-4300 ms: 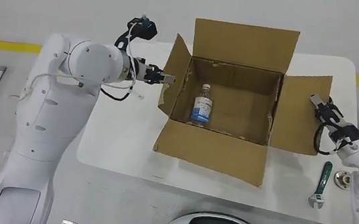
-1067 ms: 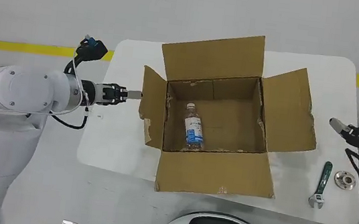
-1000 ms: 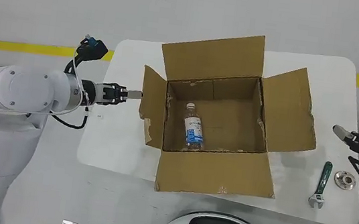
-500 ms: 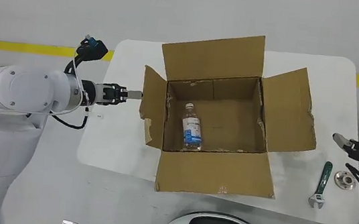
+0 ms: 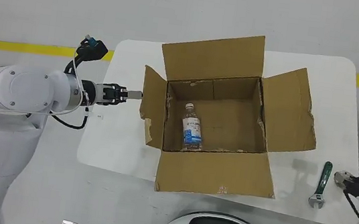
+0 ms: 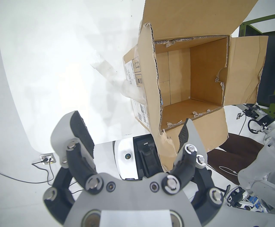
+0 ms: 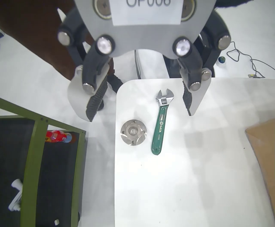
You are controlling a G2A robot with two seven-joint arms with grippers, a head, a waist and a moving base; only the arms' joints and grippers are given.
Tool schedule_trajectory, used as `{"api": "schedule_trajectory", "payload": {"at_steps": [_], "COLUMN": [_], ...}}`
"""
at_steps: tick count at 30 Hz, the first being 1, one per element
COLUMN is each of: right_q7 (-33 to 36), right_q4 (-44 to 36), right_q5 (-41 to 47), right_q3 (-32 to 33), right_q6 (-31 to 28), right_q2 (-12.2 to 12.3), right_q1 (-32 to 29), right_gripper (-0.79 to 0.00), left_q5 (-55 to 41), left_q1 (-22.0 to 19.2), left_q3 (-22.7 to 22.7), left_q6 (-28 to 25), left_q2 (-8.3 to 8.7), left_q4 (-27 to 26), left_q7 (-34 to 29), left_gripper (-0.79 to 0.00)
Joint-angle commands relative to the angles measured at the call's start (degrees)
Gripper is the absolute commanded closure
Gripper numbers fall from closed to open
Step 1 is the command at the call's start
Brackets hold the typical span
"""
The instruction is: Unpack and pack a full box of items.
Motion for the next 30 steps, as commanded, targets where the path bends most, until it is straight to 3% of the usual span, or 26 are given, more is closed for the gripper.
{"api": "schedule_trajectory", "payload": {"at_steps": [1, 2, 5, 6, 7, 19, 27, 28, 29, 30], "right_q7": [-0.46, -0.69, -1.82, -1.89, -2.26, -3.99, -1.5, -1.24, -0.85, -0.74], "right_q4": [0.0, 0.1, 0.84, 0.92, 1.11, 2.79, 8.57, 9.15, 9.91, 10.84], "right_q5": [0.04, 0.46, 1.19, 0.92, 0.97, 1.71, -1.45, -1.93, -2.57, -2.35], "right_q3": [-0.81, -1.34, -2.66, -3.05, -3.13, -4.4, -8.14, -8.59, -9.04, -9.32], "right_q6": [2.08, 3.25, 4.45, 4.54, 4.91, 3.32, 4.17, 3.9, 3.51, 3.41], "right_q2": [-0.16, -0.28, -0.51, -0.52, -0.56, -0.61, -0.92, -1.02, -1.11, -1.28], "right_q1": [-0.31, -0.42, -0.69, -0.59, -0.42, -0.39, 4.18, 4.73, 5.31, 5.94], "right_gripper": [0.0, 0.0, -0.314, -0.677, -0.785, -0.785, -0.785, -0.69, -0.471, -0.382], "left_q5": [0.0, 0.0, 0.0, 0.0, 0.0, 0.0, 0.0, 0.0, 0.0, 0.0], "left_q1": [0.0, 0.0, 0.0, 0.0, 0.0, 0.0, 0.0, 0.0, 0.0, 0.0], "left_q3": [0.0, 0.0, 0.0, 0.0, 0.0, 0.0, 0.0, 0.0, 0.0, 0.0], "left_q6": [0.0, 0.0, 0.0, 0.0, 0.0, 0.0, 0.0, 0.0, 0.0, 0.0], "left_q2": [0.0, 0.0, 0.0, 0.0, 0.0, 0.0, 0.0, 0.0, 0.0, 0.0], "left_q4": [0.0, 0.0, 0.0, 0.0, 0.0, 0.0, 0.0, 0.0, 0.0, 0.0], "left_q7": [0.0, 0.0, 0.0, 0.0, 0.0, 0.0, 0.0, 0.0, 0.0, 0.0], "left_gripper": [-0.785, -0.785, -0.785, -0.785, -0.785, -0.785, -0.785, -0.785, -0.785, -0.785]}}
